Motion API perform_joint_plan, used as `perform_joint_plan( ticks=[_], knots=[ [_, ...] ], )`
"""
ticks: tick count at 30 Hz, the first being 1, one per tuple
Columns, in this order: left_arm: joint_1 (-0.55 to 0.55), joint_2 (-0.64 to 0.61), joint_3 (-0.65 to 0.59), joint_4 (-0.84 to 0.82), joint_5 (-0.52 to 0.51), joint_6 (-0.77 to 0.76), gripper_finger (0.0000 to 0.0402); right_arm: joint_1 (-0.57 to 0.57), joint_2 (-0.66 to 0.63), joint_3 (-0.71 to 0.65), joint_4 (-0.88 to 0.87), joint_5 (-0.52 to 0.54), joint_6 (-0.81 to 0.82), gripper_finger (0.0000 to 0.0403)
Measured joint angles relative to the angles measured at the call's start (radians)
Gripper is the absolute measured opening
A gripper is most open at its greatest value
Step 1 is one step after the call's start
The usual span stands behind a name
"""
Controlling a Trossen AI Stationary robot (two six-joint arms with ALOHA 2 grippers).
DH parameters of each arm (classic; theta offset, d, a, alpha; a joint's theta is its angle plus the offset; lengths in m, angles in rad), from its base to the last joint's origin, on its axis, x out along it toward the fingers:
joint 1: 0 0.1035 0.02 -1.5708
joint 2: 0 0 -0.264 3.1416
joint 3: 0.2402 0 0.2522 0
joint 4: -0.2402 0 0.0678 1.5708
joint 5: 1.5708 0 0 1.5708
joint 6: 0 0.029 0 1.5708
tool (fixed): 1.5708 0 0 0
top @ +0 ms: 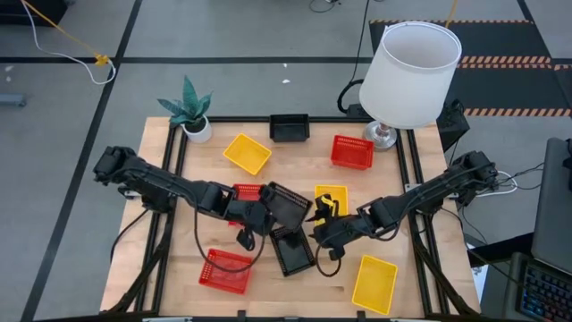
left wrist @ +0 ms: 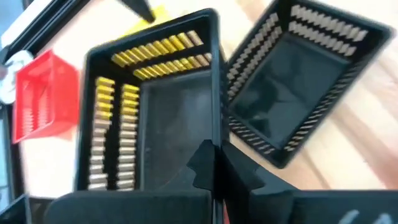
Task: Stack baskets by color
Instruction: Stack the center black basket on the top black basket
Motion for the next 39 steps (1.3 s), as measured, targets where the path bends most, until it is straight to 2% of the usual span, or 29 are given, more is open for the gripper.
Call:
perform_joint_plan(
  ticks=[5, 11, 15, 19, 26, 31, 39],
  knots=[
    [0.018, 0.0, 0.0, -0.001, -0.05, -0.028, 0.0014, -0.001, 0.0, 0.071, -0.038, 0.074, 0.113, 0.0234],
    [0.036, 0.0, 0.0, 0.041, -0.149, -0.053, 0.0008, -0.012, 0.0, 0.126, 0.006, 0.117, 0.186, 0.0238],
    [0.036, 0.0, 0.0, 0.108, -0.232, -0.061, 0.0013, -0.02, 0.0, 0.127, 0.025, 0.228, 0.197, 0.0229],
    [0.035, 0.0, 0.0, 0.14, -0.248, -0.057, 0.0017, -0.03, 0.0, 0.127, 0.024, 0.311, 0.217, 0.0214],
    [0.05, 0.0, 0.0, 0.144, -0.253, -0.052, 0.0009, -0.047, 0.016, 0.122, 0.027, 0.312, 0.215, 0.0179],
    [0.061, 0.0, 0.0, 0.151, -0.305, -0.075, 0.0017, -0.066, 0.046, 0.121, 0.034, 0.314, 0.218, 0.0154],
    [0.06, 0.0, 0.0, 0.16, -0.304, -0.072, 0.0012, -0.087, 0.045, 0.121, 0.022, 0.387, 0.217, 0.0146]
  ],
)
